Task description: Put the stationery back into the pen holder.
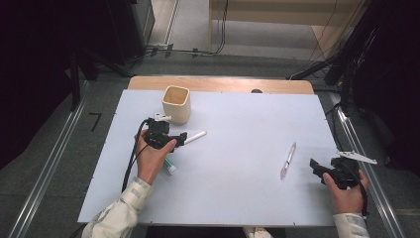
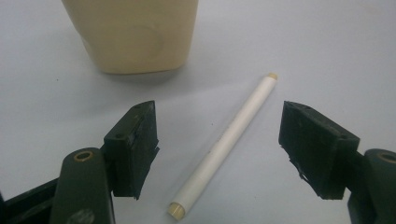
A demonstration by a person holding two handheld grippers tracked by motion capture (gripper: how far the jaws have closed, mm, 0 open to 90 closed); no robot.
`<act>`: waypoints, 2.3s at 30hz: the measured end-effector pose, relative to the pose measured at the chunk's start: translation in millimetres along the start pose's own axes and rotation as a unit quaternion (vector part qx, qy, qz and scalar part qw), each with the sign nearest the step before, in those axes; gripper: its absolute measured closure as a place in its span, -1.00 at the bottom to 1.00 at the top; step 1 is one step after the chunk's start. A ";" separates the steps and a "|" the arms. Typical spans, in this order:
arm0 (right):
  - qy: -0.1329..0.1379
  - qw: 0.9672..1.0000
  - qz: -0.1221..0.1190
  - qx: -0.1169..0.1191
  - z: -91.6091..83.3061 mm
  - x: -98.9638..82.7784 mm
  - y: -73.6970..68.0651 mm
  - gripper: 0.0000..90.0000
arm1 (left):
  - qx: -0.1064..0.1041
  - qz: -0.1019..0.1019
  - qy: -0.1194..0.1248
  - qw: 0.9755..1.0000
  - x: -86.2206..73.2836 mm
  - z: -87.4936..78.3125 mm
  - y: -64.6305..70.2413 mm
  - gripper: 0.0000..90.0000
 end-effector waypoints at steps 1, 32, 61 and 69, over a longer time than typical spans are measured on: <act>0.000 1.000 0.000 0.000 -0.1 0.0 0.0 -0.54 | 0.001 0.000 0.000 1.000 -0.3 0.5 -0.3 -0.37; -0.001 1.000 -0.002 0.001 0.9 -0.3 0.1 -0.54 | -0.007 0.033 -0.040 0.999 -8.5 16.6 -4.3 -0.32; -0.004 1.000 -0.002 0.000 1.1 -0.6 -0.5 -0.54 | -0.029 0.062 -0.088 0.994 -10.1 20.0 -7.4 -0.32; -0.004 1.000 -0.002 0.001 1.0 -0.6 -0.3 -0.54 | -0.036 0.080 -0.106 0.990 -7.9 21.2 -4.6 -0.30</act>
Point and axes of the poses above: each handheld gripper's, and its own axes: z roughly forward along the jaws, x roughly out of its top, y roughly to its right, the point moved 2 cm from there along z, roughly forward along the jaws, and after that the axes turned 5 degrees about y, right-handed, at the moved point
